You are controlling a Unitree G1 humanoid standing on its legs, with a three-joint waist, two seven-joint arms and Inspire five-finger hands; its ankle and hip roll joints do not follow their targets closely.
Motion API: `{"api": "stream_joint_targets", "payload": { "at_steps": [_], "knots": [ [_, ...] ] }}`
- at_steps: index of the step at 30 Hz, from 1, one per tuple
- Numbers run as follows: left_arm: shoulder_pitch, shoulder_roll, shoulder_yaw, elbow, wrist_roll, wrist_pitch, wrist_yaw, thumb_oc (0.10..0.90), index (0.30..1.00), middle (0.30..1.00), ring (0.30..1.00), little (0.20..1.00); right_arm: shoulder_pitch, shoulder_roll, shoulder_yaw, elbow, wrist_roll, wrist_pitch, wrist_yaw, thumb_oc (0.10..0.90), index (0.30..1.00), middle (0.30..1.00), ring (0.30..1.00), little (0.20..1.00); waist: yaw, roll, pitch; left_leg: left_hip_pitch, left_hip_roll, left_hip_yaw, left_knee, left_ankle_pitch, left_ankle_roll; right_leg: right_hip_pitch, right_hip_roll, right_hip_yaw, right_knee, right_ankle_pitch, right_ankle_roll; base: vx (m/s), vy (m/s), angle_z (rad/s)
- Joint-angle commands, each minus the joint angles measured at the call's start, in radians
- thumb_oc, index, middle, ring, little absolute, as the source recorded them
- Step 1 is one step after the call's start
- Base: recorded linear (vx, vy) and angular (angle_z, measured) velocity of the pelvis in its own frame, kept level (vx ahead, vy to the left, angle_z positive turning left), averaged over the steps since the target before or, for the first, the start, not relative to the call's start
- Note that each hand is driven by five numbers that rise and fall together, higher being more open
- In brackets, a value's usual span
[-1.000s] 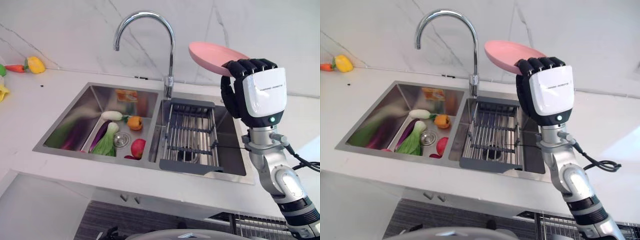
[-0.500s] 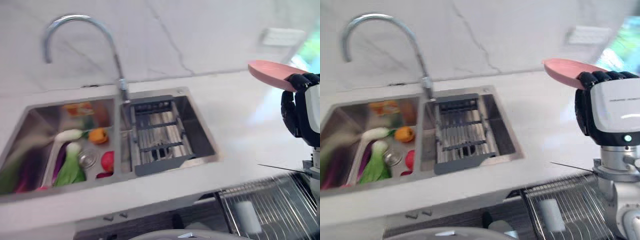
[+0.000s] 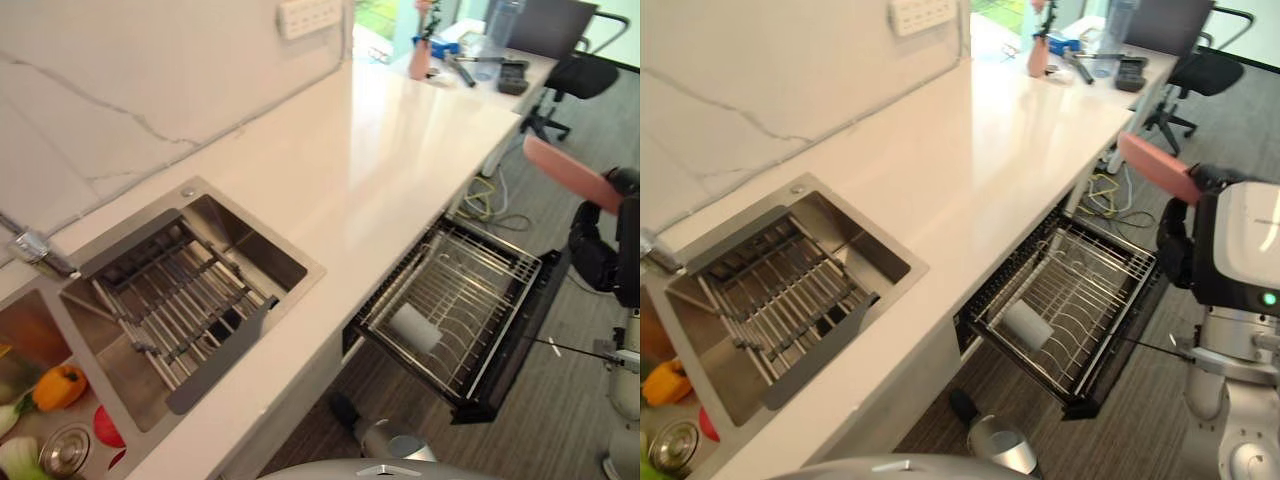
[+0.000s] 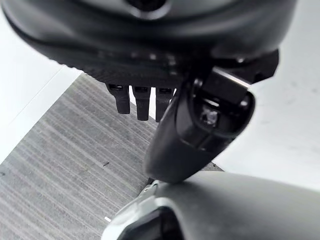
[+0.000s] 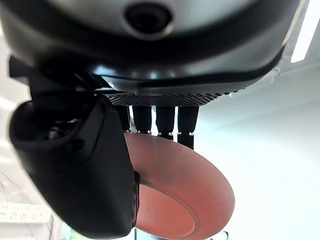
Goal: Place the dishes in the dishwasher.
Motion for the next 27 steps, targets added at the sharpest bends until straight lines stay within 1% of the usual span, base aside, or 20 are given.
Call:
{"api": "stream_joint_targets", "payload": {
  "at_steps": [1, 3, 4, 5, 6, 8, 11, 12, 13, 14, 15, 19, 23, 24, 25, 26, 27],
  "knots": [
    [-0.115, -0.054, -0.023, 0.021, 0.003, -0.052, -0.04, 0.8, 0.9, 0.9, 0.9, 0.9, -0.115, -0.063, -0.031, -0.045, -0.013, -0.073, -0.026, 0.4, 0.3, 0.3, 0.3, 0.3, 0.049, -0.005, -0.008, 0.009, 0.028, -0.083, 0.012, -0.035, -0.042, 0.071, -0.096, 0.043, 0.029, -0.033, 0.06, 0.0, 0.013, -0.13],
    [-0.119, -0.055, -0.028, 0.016, 0.002, -0.051, -0.045, 0.8, 0.9, 0.9, 0.9, 0.9, -0.113, -0.067, -0.021, -0.026, -0.016, -0.076, -0.028, 0.4, 0.3, 0.3, 0.3, 0.3, 0.049, -0.004, -0.004, 0.01, 0.026, -0.09, 0.012, -0.035, -0.043, 0.075, -0.101, 0.035, 0.029, -0.034, 0.06, 0.0, 0.012, 0.08],
    [-0.122, -0.057, -0.044, 0.01, 0.006, -0.049, -0.05, 0.8, 0.9, 0.9, 0.9, 0.9, -0.116, -0.07, -0.009, -0.005, -0.019, -0.076, -0.028, 0.4, 0.3, 0.3, 0.3, 0.3, 0.056, -0.002, 0.001, 0.01, 0.025, -0.101, 0.012, -0.035, -0.044, 0.077, -0.109, 0.021, 0.03, -0.037, 0.061, 0.0, -0.002, 0.22],
    [-0.17, -0.058, -0.005, 0.103, 0.021, -0.032, -0.006, 0.8, 0.9, 0.9, 0.9, 0.9, -0.137, -0.073, 0.022, 0.035, -0.001, -0.085, -0.034, 0.4, 0.3, 0.3, 0.3, 0.3, 0.05, -0.008, -0.001, 0.01, 0.026, -0.105, 0.012, -0.033, -0.046, 0.077, -0.11, 0.016, 0.031, -0.038, 0.06, -0.02, -0.008, 0.33],
    [-0.175, -0.058, -0.02, 0.084, 0.013, -0.019, -0.012, 0.8, 0.9, 0.9, 0.9, 0.9, -0.147, -0.076, 0.029, 0.038, -0.009, -0.072, -0.044, 0.4, 0.3, 0.3, 0.3, 0.3, 0.052, -0.012, 0.006, 0.009, 0.024, -0.109, 0.012, -0.034, -0.045, 0.079, -0.114, 0.007, 0.032, -0.038, 0.06, -0.01, -0.021, 0.42],
    [-0.167, -0.054, -0.016, 0.088, 0.041, -0.004, -0.019, 0.8, 0.9, 0.9, 0.9, 0.9, -0.153, -0.097, 0.049, 0.086, -0.018, -0.07, -0.045, 0.4, 0.3, 0.3, 0.3, 0.3, 0.067, -0.012, 0.012, 0.006, 0.024, -0.124, 0.012, -0.032, -0.047, 0.08, -0.121, -0.013, 0.034, -0.039, 0.056, -0.02, -0.021, 0.39],
    [-0.182, -0.048, -0.004, 0.097, 0.043, -0.002, -0.008, 0.8, 0.9, 0.9, 0.9, 0.9, -0.17, -0.126, 0.098, 0.178, -0.046, -0.055, -0.055, 0.4, 0.3, 0.3, 0.3, 0.3, 0.09, -0.011, 0.031, -0.009, 0.025, -0.153, 0.012, -0.025, -0.055, 0.077, -0.131, -0.052, 0.035, -0.042, 0.047, -0.05, -0.037, 0.35],
    [-0.183, -0.045, -0.004, 0.1, 0.044, -0.004, -0.004, 0.8, 0.9, 0.9, 0.9, 0.9, -0.18, -0.14, 0.123, 0.229, -0.053, -0.054, -0.065, 0.4, 0.3, 0.3, 0.3, 0.3, 0.099, -0.012, 0.037, -0.016, 0.025, -0.161, 0.012, -0.014, -0.059, 0.074, -0.133, -0.062, 0.033, -0.036, 0.042, -0.04, -0.029, 0.59],
    [-0.185, -0.044, -0.006, 0.103, 0.045, -0.004, -0.001, 0.8, 0.9, 0.9, 0.9, 0.9, -0.187, -0.148, 0.136, 0.264, -0.061, -0.044, -0.074, 0.4, 0.3, 0.3, 0.3, 0.3, 0.103, -0.008, 0.042, -0.016, 0.024, -0.167, 0.012, -0.021, -0.058, 0.078, -0.137, -0.071, 0.034, -0.044, 0.043, -0.04, -0.029, 0.7],
    [-0.188, -0.042, -0.006, 0.11, 0.044, -0.004, 0.01, 0.8, 0.9, 0.9, 0.9, 0.9, -0.2, -0.157, 0.17, 0.332, -0.064, -0.036, -0.07, 0.4, 0.3, 0.3, 0.3, 0.3, 0.115, -0.003, 0.051, -0.019, 0.023, -0.174, 0.012, -0.018, -0.061, 0.078, -0.14, -0.08, 0.033, -0.045, 0.041, -0.03, -0.024, 0.61],
    [-0.191, -0.043, -0.004, 0.114, 0.045, -0.006, 0.013, 0.8, 0.9, 0.9, 0.9, 0.9, -0.218, -0.162, 0.185, 0.368, -0.07, -0.023, -0.093, 0.4, 0.3, 0.3, 0.3, 0.3, 0.116, -0.003, 0.055, -0.026, 0.024, -0.174, 0.012, -0.007, -0.066, 0.074, -0.141, -0.084, 0.03, -0.036, 0.037, -0.06, -0.04, 0.5],
    [-0.18, -0.05, -0.021, 0.13, 0.058, -0.011, 0.023, 0.8, 0.9, 0.9, 0.9, 0.9, -0.244, -0.162, 0.241, 0.55, -0.07, 0.022, -0.131, 0.4, 0.3, 0.3, 0.3, 0.3, 0.131, 0.022, 0.066, -0.03, 0.021, -0.185, 0.012, -0.005, -0.072, 0.084, -0.154, -0.111, 0.026, -0.041, 0.033, 0.0, -0.012, 0.17],
    [-0.165, -0.065, -0.037, 0.135, 0.05, -0.023, 0.019, 0.8, 0.9, 0.9, 0.9, 0.9, -0.259, -0.151, 0.284, 0.72, -0.036, 0.038, -0.157, 0.4, 0.3, 0.3, 0.3, 0.3, 0.14, 0.056, 0.073, -0.03, 0.016, -0.2, 0.012, -0.003, -0.074, 0.095, -0.168, -0.133, 0.022, -0.047, 0.032, 0.01, 0.018, 0.06],
    [-0.162, -0.074, -0.048, 0.13, 0.041, -0.029, 0.015, 0.8, 0.9, 0.9, 0.9, 0.9, -0.273, -0.151, 0.307, 0.79, -0.016, 0.036, -0.172, 0.4, 0.3, 0.3, 0.3, 0.3, 0.142, 0.071, 0.078, -0.03, 0.013, -0.205, 0.012, -0.002, -0.075, 0.098, -0.174, -0.141, 0.019, -0.047, 0.033, 0.0, 0.021, -0.07],
    [-0.162, -0.074, -0.048, 0.13, 0.041, -0.029, 0.015, 0.8, 0.9, 0.9, 0.9, 0.9, -0.273, -0.151, 0.307, 0.79, -0.016, 0.036, -0.172, 0.4, 0.3, 0.3, 0.3, 0.3, 0.142, 0.071, 0.078, -0.03, 0.013, -0.205, 0.012, -0.002, -0.075, 0.098, -0.174, -0.141, 0.019, -0.047, 0.033, 0.0, 0.017, -0.07],
    [-0.167, -0.082, -0.052, 0.126, 0.034, -0.029, 0.012, 0.8, 0.9, 0.9, 0.9, 0.9, -0.286, -0.149, 0.325, 0.818, -0.003, 0.039, -0.154, 0.529, 0.493, 0.493, 0.493, 0.493, 0.142, 0.08, 0.079, -0.029, 0.011, -0.209, 0.012, -0.002, -0.076, 0.102, -0.179, -0.147, 0.018, -0.049, 0.034, 0.0, 0.0, 0.0],
    [-0.168, -0.083, -0.052, 0.125, 0.034, -0.029, 0.012, 0.8, 0.9, 0.9, 0.9, 0.9, -0.287, -0.15, 0.325, 0.817, -0.003, 0.04, -0.152, 0.529, 0.493, 0.493, 0.493, 0.493, 0.141, 0.08, 0.079, -0.029, 0.011, -0.21, 0.012, -0.002, -0.076, 0.102, -0.179, -0.147, 0.018, -0.05, 0.034, 0.0, 0.0, 0.0]
  ]
}}
